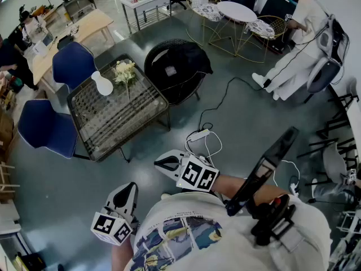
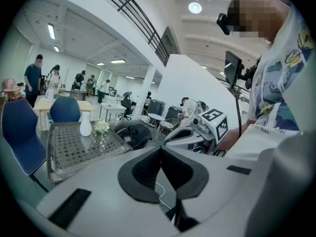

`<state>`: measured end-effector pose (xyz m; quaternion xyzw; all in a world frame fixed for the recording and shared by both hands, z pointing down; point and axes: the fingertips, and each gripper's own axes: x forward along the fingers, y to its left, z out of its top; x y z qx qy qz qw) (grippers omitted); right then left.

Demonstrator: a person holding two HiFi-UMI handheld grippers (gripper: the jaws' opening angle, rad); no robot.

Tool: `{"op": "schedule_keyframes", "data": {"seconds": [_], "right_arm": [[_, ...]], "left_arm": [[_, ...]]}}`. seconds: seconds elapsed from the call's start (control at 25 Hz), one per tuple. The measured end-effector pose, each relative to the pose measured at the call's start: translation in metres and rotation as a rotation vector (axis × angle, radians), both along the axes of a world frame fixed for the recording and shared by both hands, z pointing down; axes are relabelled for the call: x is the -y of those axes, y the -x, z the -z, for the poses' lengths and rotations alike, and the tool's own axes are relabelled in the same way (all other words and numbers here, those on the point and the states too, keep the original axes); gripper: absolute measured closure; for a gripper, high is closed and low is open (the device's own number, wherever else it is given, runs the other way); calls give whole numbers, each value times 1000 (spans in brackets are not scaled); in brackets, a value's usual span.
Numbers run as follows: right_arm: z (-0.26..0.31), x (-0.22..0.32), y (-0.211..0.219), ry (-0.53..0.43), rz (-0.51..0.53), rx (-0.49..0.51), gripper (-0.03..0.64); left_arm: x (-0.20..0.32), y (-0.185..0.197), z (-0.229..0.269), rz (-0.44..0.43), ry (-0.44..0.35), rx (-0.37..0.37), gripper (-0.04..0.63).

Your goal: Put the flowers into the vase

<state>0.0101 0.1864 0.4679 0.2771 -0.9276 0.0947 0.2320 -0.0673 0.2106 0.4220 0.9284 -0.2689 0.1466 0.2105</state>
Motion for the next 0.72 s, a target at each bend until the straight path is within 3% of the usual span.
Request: {"op": "schedule_keyframes", "data": {"seconds": [0.52, 0.72], "right_arm": [[-39, 24, -77, 65, -46, 77, 606], [-55, 65, -86, 121, -104, 79, 604]], "left_arm": [[31, -75, -17, -1, 18, 24, 586], [64, -77, -19, -44, 36, 23, 586]]}}
